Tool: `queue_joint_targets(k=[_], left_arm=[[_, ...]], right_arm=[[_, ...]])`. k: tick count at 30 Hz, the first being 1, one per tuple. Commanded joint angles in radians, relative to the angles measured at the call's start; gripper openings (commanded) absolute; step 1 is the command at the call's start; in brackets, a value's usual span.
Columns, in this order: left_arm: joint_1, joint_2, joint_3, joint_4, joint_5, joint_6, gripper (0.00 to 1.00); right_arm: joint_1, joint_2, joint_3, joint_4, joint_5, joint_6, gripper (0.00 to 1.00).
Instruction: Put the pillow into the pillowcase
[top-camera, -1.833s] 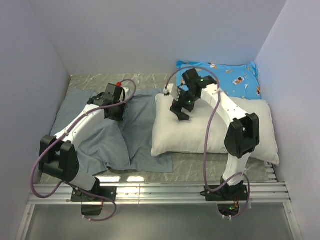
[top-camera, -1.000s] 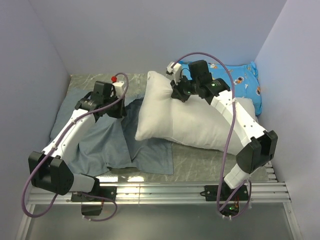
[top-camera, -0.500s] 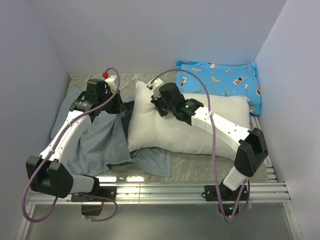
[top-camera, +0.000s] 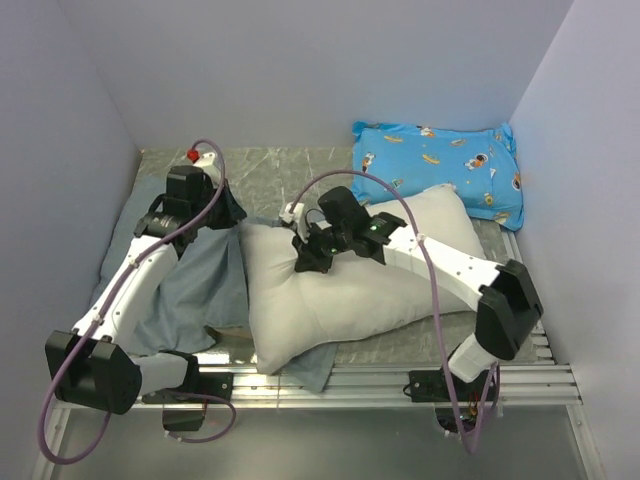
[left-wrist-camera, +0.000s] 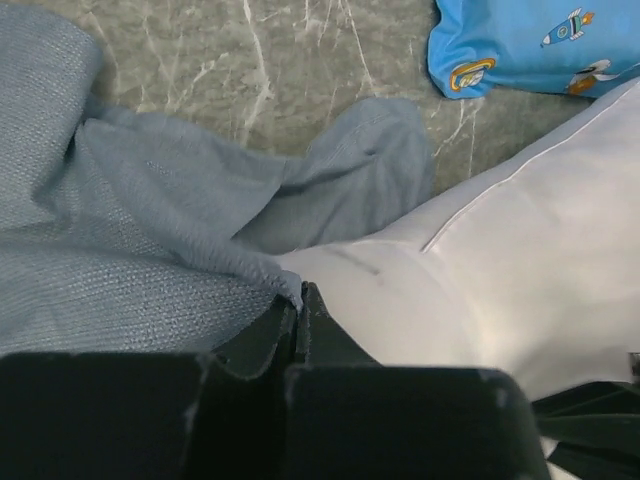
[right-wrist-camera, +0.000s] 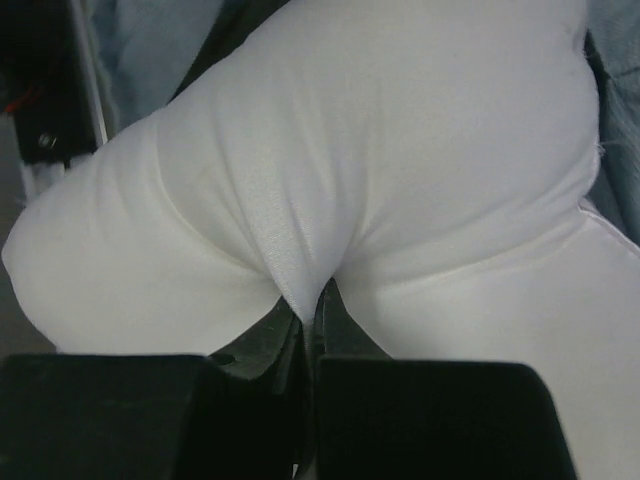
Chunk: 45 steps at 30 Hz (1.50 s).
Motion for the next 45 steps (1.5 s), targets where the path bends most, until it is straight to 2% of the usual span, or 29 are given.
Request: queue_joint_targets(k=[1, 6, 10, 15, 20, 22, 23, 27, 32, 34, 38, 39, 40, 42, 43, 45], left_arm=[[0.002, -0.04, -0.056, 0.072, 0.017, -0.046, 0.01], [0.001, -0.083, -0.135, 0.147, 0.091, -0.009, 0.0], [0.001, -0.104, -0.136, 0.155, 0.044, 0.02, 0.0], [0.009, -0.13, -0.115, 0.169, 0.045, 0.031, 0.0], [0.004, -0.149, -0.095, 0.158, 0.161, 0.07, 0.0], [0.001, -0.164, -0.11, 0.152, 0.166, 0.057, 0.0], [-0.002, -0.168, -0.115, 0.152, 0.236, 0.072, 0.0], [-0.04, -0.19, -0.121, 0.121, 0.333, 0.123, 0.0], [-0.05, -0.167, -0.13, -0.033, 0.358, 0.25, 0.0], [-0.05, -0.149, -0.122, -0.074, 0.356, 0.294, 0.0], [-0.042, -0.115, -0.079, -0.133, 0.356, 0.339, 0.0], [-0.036, -0.109, -0.07, -0.143, 0.367, 0.338, 0.0], [-0.031, -0.092, -0.047, -0.15, 0.382, 0.339, 0.0], [-0.013, -0.074, -0.027, -0.167, 0.462, 0.336, 0.0], [-0.01, -0.054, -0.009, -0.173, 0.497, 0.328, 0.0], [-0.011, -0.032, 0.005, -0.178, 0.566, 0.321, 0.0]], right_arm=[[0.013, 0.101, 0.057, -0.152, -0.228, -0.124, 0.0], [0.016, 0.234, 0.184, -0.26, -0.268, -0.188, 0.0], [0.019, 0.34, 0.316, -0.46, -0.311, -0.295, 0.0], [0.034, 0.325, 0.27, -0.522, -0.296, -0.368, 0.0], [0.048, 0.332, 0.275, -0.539, -0.276, -0.38, 0.0], [0.048, 0.358, 0.307, -0.55, -0.253, -0.388, 0.0], [0.045, 0.371, 0.345, -0.544, -0.239, -0.365, 0.0], [-0.035, 0.435, 0.465, -0.434, -0.182, -0.207, 0.0], [-0.19, 0.543, 0.753, -0.317, -0.175, 0.056, 0.0], [-0.245, 0.527, 0.79, -0.262, -0.162, 0.159, 0.0], [-0.276, 0.428, 0.683, -0.031, 0.013, 0.285, 0.0], [-0.273, 0.406, 0.65, 0.006, 0.131, 0.296, 0.0], [-0.27, 0.373, 0.579, 0.077, 0.172, 0.325, 0.0], [-0.241, 0.352, 0.53, 0.114, 0.291, 0.333, 0.0], [-0.227, 0.348, 0.51, 0.129, 0.421, 0.335, 0.0], [-0.187, 0.352, 0.465, 0.171, 0.509, 0.353, 0.0]])
